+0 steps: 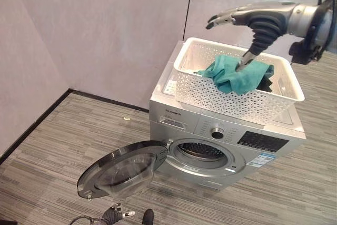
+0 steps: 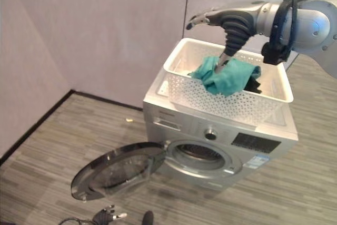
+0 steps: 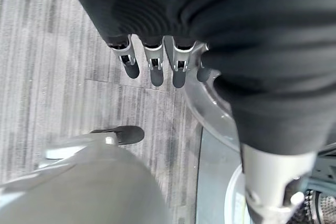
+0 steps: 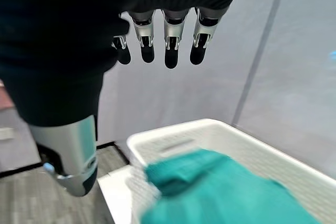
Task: Grab the laundry basket,head to the washer,open it,put in the laundry and shut it.
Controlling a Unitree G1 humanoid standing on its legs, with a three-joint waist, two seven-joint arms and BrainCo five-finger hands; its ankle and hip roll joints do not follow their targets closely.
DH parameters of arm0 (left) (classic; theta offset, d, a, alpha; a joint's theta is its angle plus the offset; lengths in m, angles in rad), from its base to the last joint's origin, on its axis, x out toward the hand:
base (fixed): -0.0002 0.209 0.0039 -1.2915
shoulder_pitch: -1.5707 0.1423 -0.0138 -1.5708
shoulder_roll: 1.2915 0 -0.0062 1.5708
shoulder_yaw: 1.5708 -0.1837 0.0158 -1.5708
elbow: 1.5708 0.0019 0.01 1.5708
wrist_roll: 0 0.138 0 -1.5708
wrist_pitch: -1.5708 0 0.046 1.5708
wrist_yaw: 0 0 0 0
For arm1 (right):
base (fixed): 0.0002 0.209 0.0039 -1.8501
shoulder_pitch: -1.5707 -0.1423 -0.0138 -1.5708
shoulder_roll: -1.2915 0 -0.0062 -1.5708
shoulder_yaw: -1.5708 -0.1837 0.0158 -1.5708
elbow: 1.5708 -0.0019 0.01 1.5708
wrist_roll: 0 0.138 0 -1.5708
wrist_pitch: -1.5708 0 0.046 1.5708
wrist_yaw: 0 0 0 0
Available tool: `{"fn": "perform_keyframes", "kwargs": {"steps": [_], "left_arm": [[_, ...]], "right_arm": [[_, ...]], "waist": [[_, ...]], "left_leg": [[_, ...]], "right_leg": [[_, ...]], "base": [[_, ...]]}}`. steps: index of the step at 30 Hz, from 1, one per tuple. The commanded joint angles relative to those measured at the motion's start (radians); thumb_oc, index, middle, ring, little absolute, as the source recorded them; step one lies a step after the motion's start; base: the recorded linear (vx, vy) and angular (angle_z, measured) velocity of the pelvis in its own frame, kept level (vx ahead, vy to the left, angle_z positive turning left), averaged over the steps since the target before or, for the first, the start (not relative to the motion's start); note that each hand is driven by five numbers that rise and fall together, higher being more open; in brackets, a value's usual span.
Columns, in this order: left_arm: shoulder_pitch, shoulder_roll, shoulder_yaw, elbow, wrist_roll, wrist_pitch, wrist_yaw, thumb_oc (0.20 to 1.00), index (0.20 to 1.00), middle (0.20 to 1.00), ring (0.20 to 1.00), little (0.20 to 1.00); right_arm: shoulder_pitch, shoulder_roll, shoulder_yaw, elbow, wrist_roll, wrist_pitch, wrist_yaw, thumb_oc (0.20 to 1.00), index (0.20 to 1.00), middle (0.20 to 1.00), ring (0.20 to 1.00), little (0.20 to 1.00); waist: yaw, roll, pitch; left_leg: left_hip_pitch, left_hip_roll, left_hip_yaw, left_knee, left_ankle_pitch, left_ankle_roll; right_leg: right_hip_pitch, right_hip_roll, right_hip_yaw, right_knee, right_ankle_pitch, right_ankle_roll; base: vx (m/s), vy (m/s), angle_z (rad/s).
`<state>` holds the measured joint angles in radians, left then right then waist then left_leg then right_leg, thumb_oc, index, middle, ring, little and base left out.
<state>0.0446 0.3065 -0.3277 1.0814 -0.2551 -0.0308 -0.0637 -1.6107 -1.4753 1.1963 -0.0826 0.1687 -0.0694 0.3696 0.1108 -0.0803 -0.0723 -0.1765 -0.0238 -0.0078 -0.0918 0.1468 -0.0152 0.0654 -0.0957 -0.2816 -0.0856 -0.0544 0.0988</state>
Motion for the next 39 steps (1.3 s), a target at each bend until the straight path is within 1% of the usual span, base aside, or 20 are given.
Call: {"fn": "perform_keyframes", "kwargs": {"steps": [1,5,8,10,11,12,14,15,17,18,20,23,24,30,32,33,35,36,37,39], "left_arm": [[-0.055,-0.005,0.016,0.052,0.061,-0.001,-0.010,1.000,1.000,1.000,1.000,1.000],[-0.056,-0.015,0.026,0.064,0.088,0.004,-0.012,1.000,1.000,1.000,1.000,1.000],[-0.055,-0.036,0.033,0.066,0.102,0.005,-0.015,1.000,1.000,1.000,1.000,1.000],[-0.052,-0.025,0.027,0.065,0.102,0.006,-0.015,1.000,1.000,1.000,1.000,1.000],[-0.052,-0.027,0.020,0.060,0.105,0.006,-0.016,1.000,1.000,1.000,1.000,1.000],[-0.053,-0.021,0.012,0.059,0.104,0.007,-0.017,1.000,1.000,1.000,1.000,1.000],[-0.057,-0.021,0.004,0.059,0.103,0.007,-0.019,1.000,1.000,1.000,1.000,1.000],[-0.061,-0.021,-0.004,0.061,0.101,0.008,-0.020,1.000,1.000,1.000,1.000,1.000],[-0.060,-0.029,-0.010,0.058,0.100,0.007,-0.018,1.000,1.000,1.000,1.000,1.000],[-0.057,-0.027,-0.021,0.053,0.102,0.007,-0.020,1.000,1.000,1.000,1.000,1.000],[-0.059,-0.028,-0.026,0.050,0.101,0.006,-0.018,1.000,1.000,1.000,1.000,1.000],[-0.059,-0.031,-0.024,0.057,0.102,0.005,-0.016,1.000,1.000,1.000,1.000,1.000],[-0.062,-0.032,-0.018,0.065,0.103,0.001,-0.010,1.000,1.000,1.000,1.000,1.000],[-0.063,-0.032,-0.015,0.074,0.113,-0.006,-0.001,1.000,1.000,1.000,1.000,1.000],[-0.067,-0.032,-0.017,0.074,0.123,-0.009,0.003,1.000,1.000,1.000,1.000,1.000],[-0.070,-0.033,-0.014,0.074,0.125,-0.010,0.005,1.000,1.000,1.000,1.000,1.000],[-0.070,-0.032,-0.015,0.074,0.126,-0.010,0.005,1.000,1.000,1.000,1.000,1.000],[-0.072,-0.032,-0.016,0.070,0.125,-0.011,0.007,1.000,1.000,1.000,1.000,1.000],[-0.072,-0.030,-0.019,0.066,0.126,-0.013,0.011,1.000,1.000,1.000,1.000,1.000],[-0.075,-0.033,-0.012,0.079,0.127,-0.011,0.015,1.000,1.000,1.000,1.000,1.000]], "right_arm": [[0.056,-0.075,-0.111,-0.014,-0.104,-0.005,-0.062,1.000,1.000,1.000,1.000,1.000],[0.257,-0.121,-0.316,-0.045,-0.154,-0.007,-0.074,1.000,1.000,1.000,1.000,1.000],[0.496,-0.096,-0.528,-0.056,-0.176,-0.018,-0.087,1.000,1.000,1.000,1.000,1.000],[0.667,-0.069,-0.678,-0.067,-0.204,-0.021,-0.083,1.000,1.000,1.000,1.000,1.000],[0.741,-0.047,-0.730,-0.073,-0.220,-0.023,-0.080,1.000,1.000,1.000,1.000,1.000],[0.814,-0.038,-0.796,-0.083,-0.236,-0.022,-0.075,1.000,1.000,1.000,1.000,1.000],[0.849,-0.022,-0.819,-0.081,-0.243,-0.023,-0.072,1.000,1.000,1.000,1.000,1.000],[0.878,-0.005,-0.840,-0.081,-0.244,-0.023,-0.072,1.000,1.000,1.000,1.000,1.000],[0.917,0.045,-0.855,-0.068,-0.237,-0.028,-0.078,1.000,1.000,1.000,1.000,1.000],[0.926,0.063,-0.851,-0.064,-0.248,-0.028,-0.074,1.000,1.000,1.000,1.000,1.000],[0.901,0.095,-0.818,-0.058,-0.263,-0.031,-0.079,1.000,1.000,1.000,1.000,1.000],[0.875,0.118,-0.796,-0.056,-0.269,-0.033,-0.085,1.000,1.000,1.000,1.000,1.000],[0.862,0.142,-0.794,-0.061,-0.283,-0.038,-0.098,1.000,1.000,1.000,1.000,1.000],[0.861,0.182,-0.808,-0.068,-0.319,-0.051,-0.124,1.000,1.000,1.000,1.000,1.000],[0.870,0.208,-0.813,-0.068,-0.348,-0.061,-0.141,1.000,1.000,1.000,1.000,1.000],[0.875,0.212,-0.817,-0.066,-0.360,-0.069,-0.151,0.489,0.489,0.489,0.489,0.489],[0.880,0.212,-0.822,-0.068,-0.360,-0.069,-0.150,0.341,0.341,0.341,0.341,0.341],[0.875,0.222,-0.822,-0.058,-0.377,-0.072,-0.166,0.200,0.200,0.200,0.200,0.200],[0.872,0.234,-0.818,-0.050,-0.383,-0.069,-0.170,0.200,0.200,0.200,0.200,0.200],[0.869,0.226,-0.814,-0.054,-0.393,-0.074,-0.167,0.200,0.200,0.200,0.200,0.200]], "waist": [[0.003,0.017,0.002],[-0.016,0.037,0.011],[-0.034,0.060,0.020],[-0.035,0.049,0.021],[-0.033,0.048,0.023],[-0.028,0.040,0.023],[-0.024,0.038,0.026],[-0.020,0.035,0.028],[-0.017,0.038,0.032],[-0.009,0.034,0.034],[-0.002,0.032,0.035],[-0.001,0.031,0.035],[0.000,0.029,0.036],[0.006,0.019,0.028],[0.010,0.014,0.027],[0.009,0.012,0.025],[0.010,0.011,0.025],[0.013,0.009,0.024],[0.016,0.008,0.024],[0.015,0.005,0.022]], "left_leg": [[-0.047,0.113,-0.008,0.005,0.023,-0.101],[-0.044,0.118,-0.020,0.005,0.032,-0.105],[-0.040,0.123,-0.027,0.005,0.038,-0.107],[-0.040,0.127,-0.032,0.005,0.039,-0.107],[-0.040,0.128,-0.034,0.005,0.040,-0.107],[-0.039,0.129,-0.036,0.005,0.040,-0.107],[-0.040,0.131,-0.038,0.005,0.042,-0.107],[-0.041,0.132,-0.038,0.005,0.042,-0.106],[-0.044,0.132,-0.038,0.005,0.043,-0.105],[-0.047,0.133,-0.038,0.005,0.044,-0.104],[-0.049,0.133,-0.035,0.005,0.043,-0.102],[-0.049,0.132,-0.033,0.005,0.042,-0.101],[-0.049,0.131,-0.032,0.005,0.040,-0.100],[-0.047,0.124,-0.037,0.005,0.033,-0.097],[-0.045,0.119,-0.038,0.005,0.030,-0.095],[-0.044,0.117,-0.039,0.005,0.029,-0.094],[-0.045,0.116,-0.039,0.005,0.029,-0.094],[-0.046,0.115,-0.039,0.005,0.028,-0.093],[-0.046,0.114,-0.039,0.005,0.027,-0.093],[-0.045,0.114,-0.036,0.005,0.026,-0.092]], "right_leg": [[0.007,-0.007,-0.002,-0.002,0.056,0.025],[0.025,0.012,-0.005,-0.002,0.046,0.006],[0.027,0.026,-0.006,-0.002,0.039,0.000],[0.030,0.030,-0.008,-0.002,0.038,-0.004],[0.029,0.034,-0.008,-0.002,0.035,-0.006],[0.031,0.037,-0.009,-0.002,0.033,-0.007],[0.031,0.039,-0.009,-0.002,0.032,-0.008],[0.029,0.040,-0.007,-0.002,0.033,-0.009],[0.024,0.041,-0.007,-0.002,0.034,-0.008],[0.021,0.040,-0.007,-0.002,0.036,-0.007],[0.016,0.038,-0.005,-0.002,0.038,-0.007],[0.013,0.038,-0.002,-0.002,0.038,-0.007],[0.012,0.037,-0.001,-0.002,0.040,-0.006],[0.015,0.034,-0.001,-0.002,0.039,-0.007],[0.016,0.032,-0.001,-0.002,0.040,-0.006],[0.015,0.031,-0.001,-0.002,0.040,-0.006],[0.015,0.031,-0.001,-0.002,0.040,-0.006],[0.014,0.029,-0.003,-0.002,0.041,-0.005],[0.014,0.028,-0.004,-0.002,0.042,-0.005],[0.013,0.027,0.000,-0.002,0.043,-0.005]], "base": [[-0.01,-0.046,0.13],[-0.01,-0.066,0.03],[-0.03,-0.058,0.03],[-0.02,-0.050,0.04],[-0.01,-0.050,0.01],[-0.01,-0.042,0.02],[-0.01,-0.024,0.04],[-0.02,-0.020,0.09],[-0.02,-0.016,0.12],[-0.01,-0.003,0.08],[0.00,0.000,0.00],[0.00,0.000,0.00],[0.00,0.000,0.00],[0.01,0.006,0.00],[0.01,0.015,0.00],[0.00,0.000,0.00],[0.00,0.000,0.00],[0.00,0.000,0.00],[0.00,0.000,0.00],[0.00,0.000,0.00]]}}
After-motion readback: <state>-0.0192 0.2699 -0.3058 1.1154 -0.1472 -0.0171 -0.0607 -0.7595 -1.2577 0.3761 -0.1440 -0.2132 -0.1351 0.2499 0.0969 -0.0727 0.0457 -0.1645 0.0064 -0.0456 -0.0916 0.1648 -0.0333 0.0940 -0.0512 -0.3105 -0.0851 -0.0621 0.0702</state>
